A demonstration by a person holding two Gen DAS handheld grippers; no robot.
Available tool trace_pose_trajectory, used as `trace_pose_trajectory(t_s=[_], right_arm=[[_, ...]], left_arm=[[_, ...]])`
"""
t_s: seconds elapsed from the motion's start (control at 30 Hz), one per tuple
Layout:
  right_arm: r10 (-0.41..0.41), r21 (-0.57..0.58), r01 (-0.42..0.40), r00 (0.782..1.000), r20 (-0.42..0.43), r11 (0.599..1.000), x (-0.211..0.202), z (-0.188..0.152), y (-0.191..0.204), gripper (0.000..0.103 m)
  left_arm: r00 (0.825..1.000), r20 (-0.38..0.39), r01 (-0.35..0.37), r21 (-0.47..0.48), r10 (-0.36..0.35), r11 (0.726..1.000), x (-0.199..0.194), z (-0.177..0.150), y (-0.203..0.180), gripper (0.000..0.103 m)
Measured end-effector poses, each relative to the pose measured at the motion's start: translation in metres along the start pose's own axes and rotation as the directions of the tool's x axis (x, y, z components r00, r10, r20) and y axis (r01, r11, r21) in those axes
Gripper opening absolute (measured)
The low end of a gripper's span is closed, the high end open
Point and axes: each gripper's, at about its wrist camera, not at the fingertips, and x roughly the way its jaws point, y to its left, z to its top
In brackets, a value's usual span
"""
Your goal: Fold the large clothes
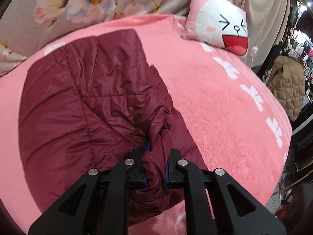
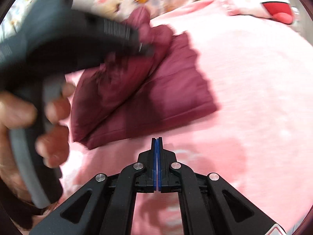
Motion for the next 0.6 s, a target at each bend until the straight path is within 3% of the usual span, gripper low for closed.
trace_pose_trajectory(t_s=[0.27, 0.53, 0.6], right_arm=[[-0.066, 0.073, 0.064, 0.998, 0.022, 0.995, -0.005, 0.018, -0.014, 0.0], [-0.055, 0.086, 0.053, 0.998, 0.018, 0.995, -0.003, 0.025, -0.044, 0.003], [-0.051, 0.082, 0.049, 0.999, 0.019, 0.995, -0.003, 0.03, -0.048, 0.007]], left_arm=[[0.998, -0.046, -0.039, 0.016, 0.04, 0.999, 0.031, -0.012, -0.01, 0.011], [0.996, -0.047, -0.073, 0.029, 0.074, 0.997, 0.034, -0.012, -0.018, 0.012], [0.998, -0.031, -0.06, 0.038, 0.061, 0.997, 0.027, -0.011, -0.026, 0.024]])
